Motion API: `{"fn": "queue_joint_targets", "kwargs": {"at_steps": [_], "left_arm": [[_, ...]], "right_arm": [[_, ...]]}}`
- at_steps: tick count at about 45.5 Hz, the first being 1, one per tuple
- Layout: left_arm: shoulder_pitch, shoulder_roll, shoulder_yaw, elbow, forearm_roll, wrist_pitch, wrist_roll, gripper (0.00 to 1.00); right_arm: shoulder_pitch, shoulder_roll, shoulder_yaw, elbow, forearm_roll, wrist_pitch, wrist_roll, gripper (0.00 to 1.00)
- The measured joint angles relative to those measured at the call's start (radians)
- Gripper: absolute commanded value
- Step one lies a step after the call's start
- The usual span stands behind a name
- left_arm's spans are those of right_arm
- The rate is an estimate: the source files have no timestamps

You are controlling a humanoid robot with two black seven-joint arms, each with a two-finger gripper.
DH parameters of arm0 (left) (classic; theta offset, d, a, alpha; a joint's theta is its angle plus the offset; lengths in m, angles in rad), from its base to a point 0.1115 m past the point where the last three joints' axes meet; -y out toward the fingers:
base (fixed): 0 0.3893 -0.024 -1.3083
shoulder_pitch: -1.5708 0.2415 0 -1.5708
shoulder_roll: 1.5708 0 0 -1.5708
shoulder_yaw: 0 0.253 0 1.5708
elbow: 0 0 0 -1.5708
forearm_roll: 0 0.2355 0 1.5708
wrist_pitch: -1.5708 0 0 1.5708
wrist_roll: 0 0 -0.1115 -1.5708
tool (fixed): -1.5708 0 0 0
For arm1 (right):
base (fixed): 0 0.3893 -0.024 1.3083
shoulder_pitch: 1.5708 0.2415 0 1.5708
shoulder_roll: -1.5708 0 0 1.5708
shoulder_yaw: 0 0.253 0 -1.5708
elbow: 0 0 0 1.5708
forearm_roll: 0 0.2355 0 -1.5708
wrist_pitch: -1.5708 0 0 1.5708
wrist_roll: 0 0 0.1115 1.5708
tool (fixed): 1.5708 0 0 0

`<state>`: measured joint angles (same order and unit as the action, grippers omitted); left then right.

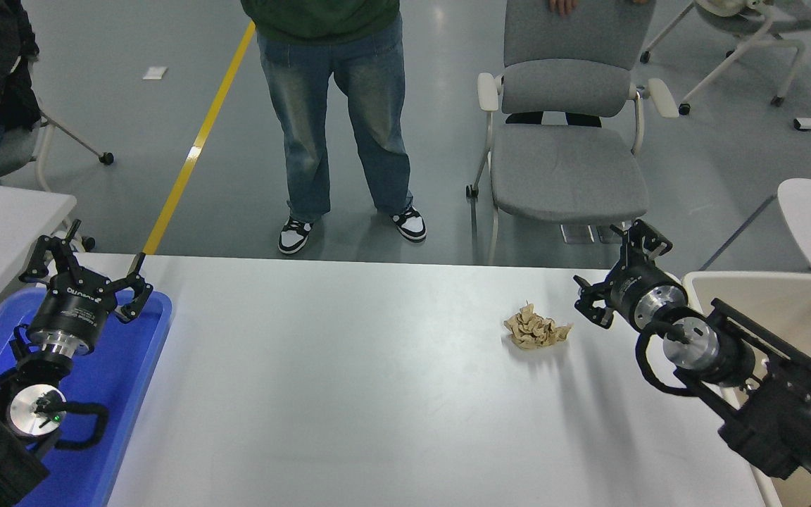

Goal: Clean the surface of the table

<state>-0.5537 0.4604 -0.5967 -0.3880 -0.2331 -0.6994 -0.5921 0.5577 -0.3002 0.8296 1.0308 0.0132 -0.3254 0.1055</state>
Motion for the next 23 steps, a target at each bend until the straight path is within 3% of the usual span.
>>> {"fn": "queue_joint_targets", "kwargs": {"at_steps": [23], "left_arm": [[0.000,0.000,0.000,0.000,0.000,0.000,0.000,1.00]], "right_arm": [[-0.044,0.055,0.029,-0.043,-0.028,0.027,0.055,0.99]]}}
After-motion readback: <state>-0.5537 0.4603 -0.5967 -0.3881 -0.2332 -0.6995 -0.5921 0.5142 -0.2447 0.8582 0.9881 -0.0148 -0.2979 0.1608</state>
